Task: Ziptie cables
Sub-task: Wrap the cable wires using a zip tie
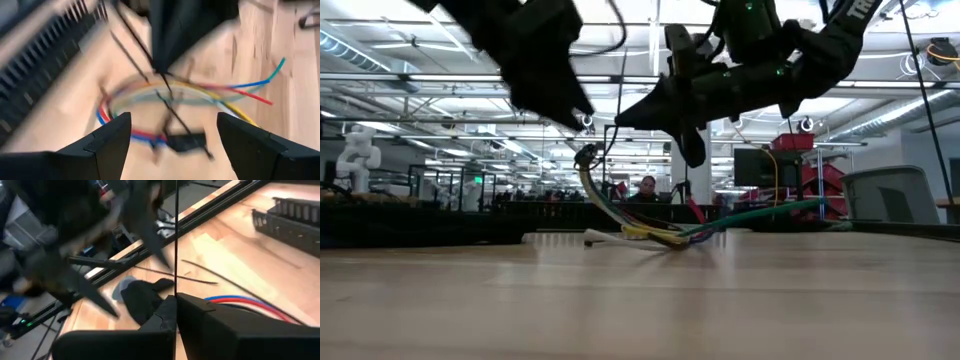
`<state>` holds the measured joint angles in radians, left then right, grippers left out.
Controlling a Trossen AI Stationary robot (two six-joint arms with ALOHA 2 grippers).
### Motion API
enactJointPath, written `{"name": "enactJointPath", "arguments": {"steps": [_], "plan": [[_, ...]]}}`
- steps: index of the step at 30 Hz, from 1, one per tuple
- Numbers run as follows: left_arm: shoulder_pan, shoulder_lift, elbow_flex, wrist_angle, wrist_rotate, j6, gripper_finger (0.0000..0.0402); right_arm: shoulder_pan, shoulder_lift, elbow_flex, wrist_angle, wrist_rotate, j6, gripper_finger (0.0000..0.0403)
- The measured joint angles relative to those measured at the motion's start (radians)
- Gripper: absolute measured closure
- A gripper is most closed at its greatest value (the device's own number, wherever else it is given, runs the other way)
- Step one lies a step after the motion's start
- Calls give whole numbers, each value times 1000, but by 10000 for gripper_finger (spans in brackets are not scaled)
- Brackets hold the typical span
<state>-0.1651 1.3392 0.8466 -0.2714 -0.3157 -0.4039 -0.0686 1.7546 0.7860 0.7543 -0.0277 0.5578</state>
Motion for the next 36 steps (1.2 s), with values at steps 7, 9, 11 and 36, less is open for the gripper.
{"name": "enactJointPath", "arguments": {"steps": [7,9,11,36], "plan": [[-136,0,-116,67,-79,-255,111,-51,-8,6,7,30,-17,403],[-164,0,-122,70,-149,-323,111,-57,-8,15,-4,31,-26,403],[-192,0,-121,75,-225,-373,111,-57,0,30,-41,41,-31,403],[-171,-1,-376,170,-552,-559,111,-149,199,208,-99,83,121,403]]}}
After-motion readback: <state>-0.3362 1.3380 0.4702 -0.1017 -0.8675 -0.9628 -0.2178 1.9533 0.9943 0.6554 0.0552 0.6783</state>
